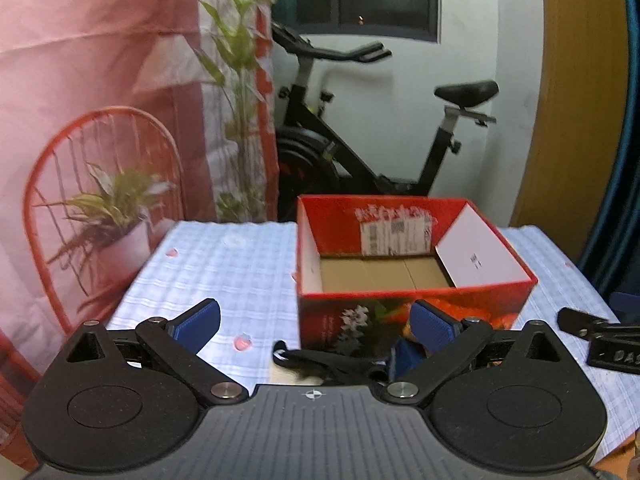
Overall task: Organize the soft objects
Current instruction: 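Lower the right tool onto the orange floral oven mitt and close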
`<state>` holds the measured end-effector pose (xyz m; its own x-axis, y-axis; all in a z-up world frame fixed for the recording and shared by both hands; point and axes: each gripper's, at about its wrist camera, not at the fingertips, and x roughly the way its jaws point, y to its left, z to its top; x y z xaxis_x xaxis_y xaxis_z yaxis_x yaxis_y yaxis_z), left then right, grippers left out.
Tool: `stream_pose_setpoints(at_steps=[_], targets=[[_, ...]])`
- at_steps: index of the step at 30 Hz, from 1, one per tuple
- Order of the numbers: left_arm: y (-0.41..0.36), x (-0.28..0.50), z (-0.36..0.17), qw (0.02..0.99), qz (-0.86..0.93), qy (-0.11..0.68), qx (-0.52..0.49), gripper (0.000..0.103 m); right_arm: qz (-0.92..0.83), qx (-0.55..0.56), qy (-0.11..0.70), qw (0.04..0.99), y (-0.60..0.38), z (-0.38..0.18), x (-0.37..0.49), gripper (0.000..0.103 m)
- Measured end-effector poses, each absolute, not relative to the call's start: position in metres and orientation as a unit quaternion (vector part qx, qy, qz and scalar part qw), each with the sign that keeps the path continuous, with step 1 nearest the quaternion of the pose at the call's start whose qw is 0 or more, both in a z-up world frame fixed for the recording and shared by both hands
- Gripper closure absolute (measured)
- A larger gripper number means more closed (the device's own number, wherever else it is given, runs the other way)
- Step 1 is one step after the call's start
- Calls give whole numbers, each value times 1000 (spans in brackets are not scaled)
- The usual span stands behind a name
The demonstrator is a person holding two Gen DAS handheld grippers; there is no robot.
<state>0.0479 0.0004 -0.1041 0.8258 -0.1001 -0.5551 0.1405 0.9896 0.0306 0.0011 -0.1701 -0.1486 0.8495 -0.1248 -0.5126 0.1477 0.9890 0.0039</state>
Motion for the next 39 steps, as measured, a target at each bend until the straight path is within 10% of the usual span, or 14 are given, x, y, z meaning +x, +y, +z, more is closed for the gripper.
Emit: stream_pose_setpoints(at_steps=[21, 39], targets=[[-39, 111, -156, 915, -129, 382, -12, 27, 7, 28, 360, 932, -179, -229, 62, 47], [-37, 119, -168, 899, -153, 408, -50, 38, 13, 36, 351, 936, -177, -229, 54, 47]])
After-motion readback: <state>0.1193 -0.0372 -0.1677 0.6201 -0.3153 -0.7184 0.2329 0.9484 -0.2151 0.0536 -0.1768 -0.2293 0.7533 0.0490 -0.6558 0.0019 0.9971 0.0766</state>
